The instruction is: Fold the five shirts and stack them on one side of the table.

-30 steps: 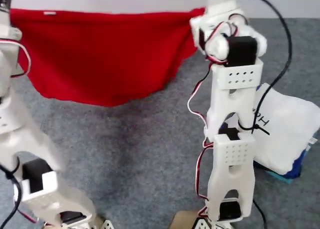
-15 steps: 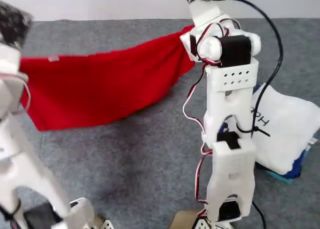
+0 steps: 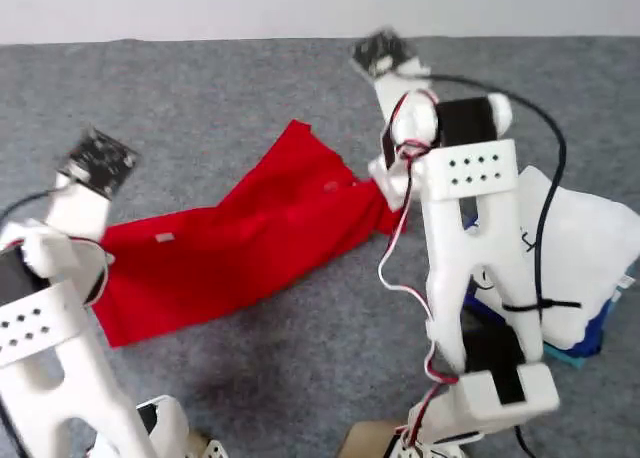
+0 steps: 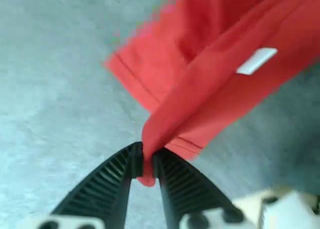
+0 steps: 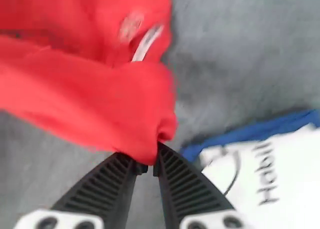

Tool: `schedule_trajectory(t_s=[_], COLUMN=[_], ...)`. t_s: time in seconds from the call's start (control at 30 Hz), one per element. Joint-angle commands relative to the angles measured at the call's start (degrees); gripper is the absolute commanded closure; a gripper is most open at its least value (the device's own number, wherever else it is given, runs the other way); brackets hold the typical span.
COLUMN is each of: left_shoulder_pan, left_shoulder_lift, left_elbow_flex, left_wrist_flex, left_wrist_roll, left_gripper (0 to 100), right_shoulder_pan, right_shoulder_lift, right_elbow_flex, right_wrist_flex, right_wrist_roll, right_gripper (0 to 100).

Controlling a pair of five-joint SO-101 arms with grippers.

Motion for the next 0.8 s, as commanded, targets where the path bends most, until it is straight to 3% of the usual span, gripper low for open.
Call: schedule_trajectory(t_s=[0.0, 0.23, 0.5, 0.63, 0.77], left_shoulder_pan=[-0.3, -0.5, -7.8, -9.3, -9.4], left_shoulder_lift=[-1.5, -1.5, -1.1, -1.1, -1.1], left_elbow_flex=[5.1, 14.2, 19.0, 19.7, 19.7], left_wrist_flex=[1.2, 1.2, 1.2, 1.1, 1.1], left_wrist_roll=[-3.2, -9.2, -19.8, -21.1, -21.1], left_gripper=[100, 100, 100, 100, 100], right_shoulder_pan=[-0.3, -4.2, -10.6, -11.5, -11.4], right_shoulder_lift=[-7.3, -16.4, -32.2, -39.0, -42.9], right_elbow_flex=[10.5, 28.6, 48.3, 51.2, 51.2], right_wrist_flex=[2.2, 2.2, 2.2, 2.2, 2.2], right_wrist_roll=[0.8, 0.9, 0.9, 0.9, 0.5], right_gripper=[98.8, 98.8, 98.8, 97.6, 83.0])
